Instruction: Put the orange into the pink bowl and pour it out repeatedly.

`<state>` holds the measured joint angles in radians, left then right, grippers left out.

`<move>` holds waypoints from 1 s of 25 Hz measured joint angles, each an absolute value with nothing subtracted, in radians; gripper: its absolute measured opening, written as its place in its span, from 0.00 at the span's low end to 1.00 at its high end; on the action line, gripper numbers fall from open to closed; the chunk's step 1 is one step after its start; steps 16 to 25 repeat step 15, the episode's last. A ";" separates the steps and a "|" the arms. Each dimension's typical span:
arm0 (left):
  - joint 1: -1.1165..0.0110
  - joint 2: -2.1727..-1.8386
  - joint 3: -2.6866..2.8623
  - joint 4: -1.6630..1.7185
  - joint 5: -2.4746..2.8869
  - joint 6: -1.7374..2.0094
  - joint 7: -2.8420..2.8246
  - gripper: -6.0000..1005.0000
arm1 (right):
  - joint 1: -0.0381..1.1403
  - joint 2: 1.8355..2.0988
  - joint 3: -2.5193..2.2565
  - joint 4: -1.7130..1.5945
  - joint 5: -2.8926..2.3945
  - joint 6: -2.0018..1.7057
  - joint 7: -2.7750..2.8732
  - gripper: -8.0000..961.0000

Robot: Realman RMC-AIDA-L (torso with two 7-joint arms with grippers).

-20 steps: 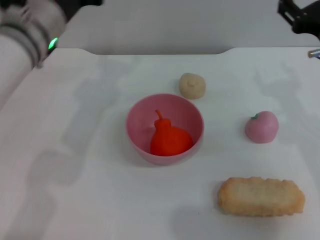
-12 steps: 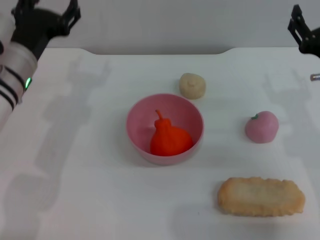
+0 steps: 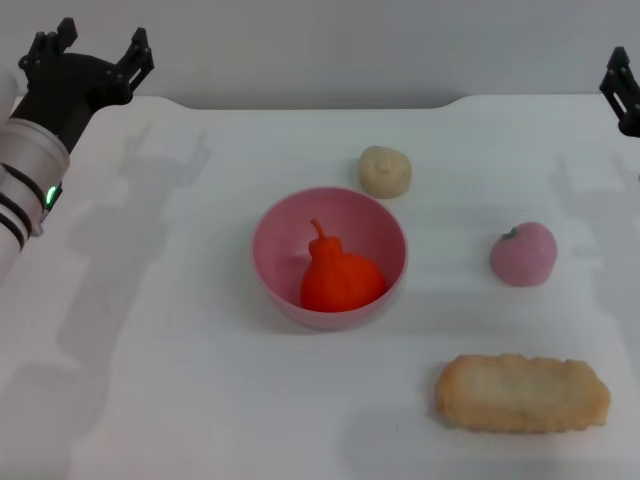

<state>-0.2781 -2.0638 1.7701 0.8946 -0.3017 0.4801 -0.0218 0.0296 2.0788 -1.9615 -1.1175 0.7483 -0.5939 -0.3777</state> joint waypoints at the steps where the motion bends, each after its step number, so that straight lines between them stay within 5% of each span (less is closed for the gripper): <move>1: -0.278 -2.064 1.770 0.895 -0.302 0.480 -0.022 0.83 | 0.030 2.078 -1.960 -1.115 0.759 -0.592 -0.373 0.83; 25: -0.274 -2.061 1.760 0.816 -0.307 0.588 -0.088 0.83 | 0.040 2.078 -1.980 -1.019 0.759 -0.763 -0.339 0.83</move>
